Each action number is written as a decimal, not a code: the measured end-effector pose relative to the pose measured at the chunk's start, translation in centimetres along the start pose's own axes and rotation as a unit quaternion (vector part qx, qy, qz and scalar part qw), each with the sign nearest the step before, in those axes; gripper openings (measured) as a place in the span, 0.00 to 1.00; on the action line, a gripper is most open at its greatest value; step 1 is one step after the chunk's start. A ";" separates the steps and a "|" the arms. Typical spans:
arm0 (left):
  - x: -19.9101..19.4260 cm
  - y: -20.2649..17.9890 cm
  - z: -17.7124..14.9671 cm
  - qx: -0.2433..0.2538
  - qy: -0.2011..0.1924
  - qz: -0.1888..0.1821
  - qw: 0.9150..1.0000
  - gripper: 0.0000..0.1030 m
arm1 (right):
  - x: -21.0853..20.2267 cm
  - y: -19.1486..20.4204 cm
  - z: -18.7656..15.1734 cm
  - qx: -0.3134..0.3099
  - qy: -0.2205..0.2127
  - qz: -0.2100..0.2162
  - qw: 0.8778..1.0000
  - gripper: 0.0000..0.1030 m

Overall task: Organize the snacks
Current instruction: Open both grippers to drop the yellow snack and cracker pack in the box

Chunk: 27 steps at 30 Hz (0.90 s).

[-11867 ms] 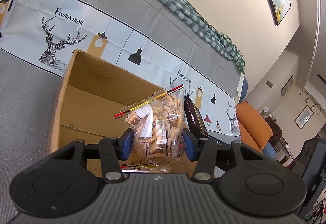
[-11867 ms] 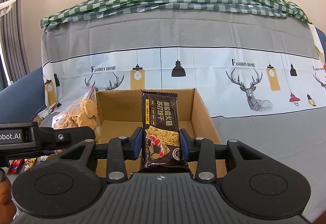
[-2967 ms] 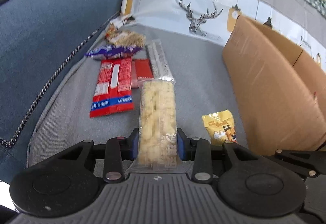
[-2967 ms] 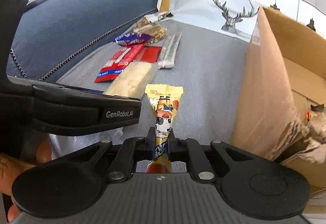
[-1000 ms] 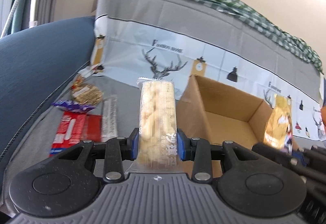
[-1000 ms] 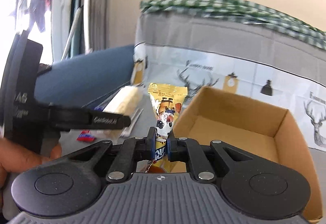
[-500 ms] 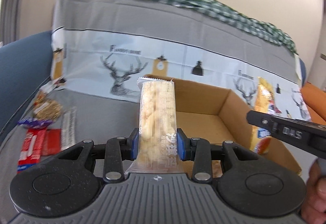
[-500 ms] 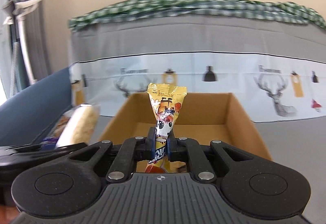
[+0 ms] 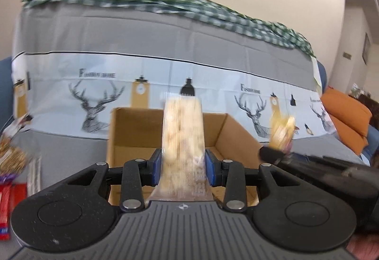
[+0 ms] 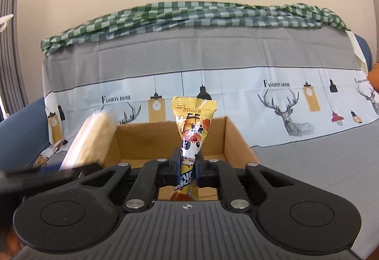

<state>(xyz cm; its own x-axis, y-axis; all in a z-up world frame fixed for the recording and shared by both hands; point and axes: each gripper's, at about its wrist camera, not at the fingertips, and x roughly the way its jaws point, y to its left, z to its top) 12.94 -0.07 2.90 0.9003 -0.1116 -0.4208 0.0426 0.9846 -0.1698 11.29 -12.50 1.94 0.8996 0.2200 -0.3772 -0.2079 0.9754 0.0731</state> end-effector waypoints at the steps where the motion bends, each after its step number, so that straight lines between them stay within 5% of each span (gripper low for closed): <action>1: 0.2 -0.2 0.1 0.007 0.002 -0.003 1.000 0.50 | 0.2 0.0 -0.1 0.001 0.004 -0.008 1.000 0.31; 3: -0.2 -0.1 -0.4 0.018 -0.005 0.000 1.000 0.58 | 0.1 -0.1 -0.1 0.009 0.000 -0.031 0.999 0.55; 4: -0.5 0.1 -0.9 0.023 -0.005 0.000 1.000 0.58 | 0.1 -0.1 -0.1 0.012 -0.002 -0.039 0.999 0.58; 10: -2.6 1.9 -1.8 0.006 0.008 0.004 1.000 0.55 | 0.6 0.8 -0.5 0.021 0.020 -0.034 0.999 0.60; 20: -6.0 8.2 1.5 0.035 0.028 -0.028 0.999 0.53 | -1.3 4.7 -0.7 0.030 0.010 0.005 0.999 0.65; 25: -5.2 14.7 -1.5 -0.065 0.049 -0.009 0.997 0.52 | -1.9 6.0 -0.6 0.033 0.011 0.031 0.999 0.65; 27: -4.5 17.1 -1.9 -0.126 0.082 0.018 0.988 0.36 | -2.0 6.5 -0.6 0.038 0.016 0.042 0.998 0.65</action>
<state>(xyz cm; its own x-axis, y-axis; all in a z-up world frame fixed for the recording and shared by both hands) 8.76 16.98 0.21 0.8155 -0.1181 -0.5665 -0.1160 0.9257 -0.3599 7.93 -6.62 2.60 0.8671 0.3014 -0.3967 -0.2512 0.9521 0.1743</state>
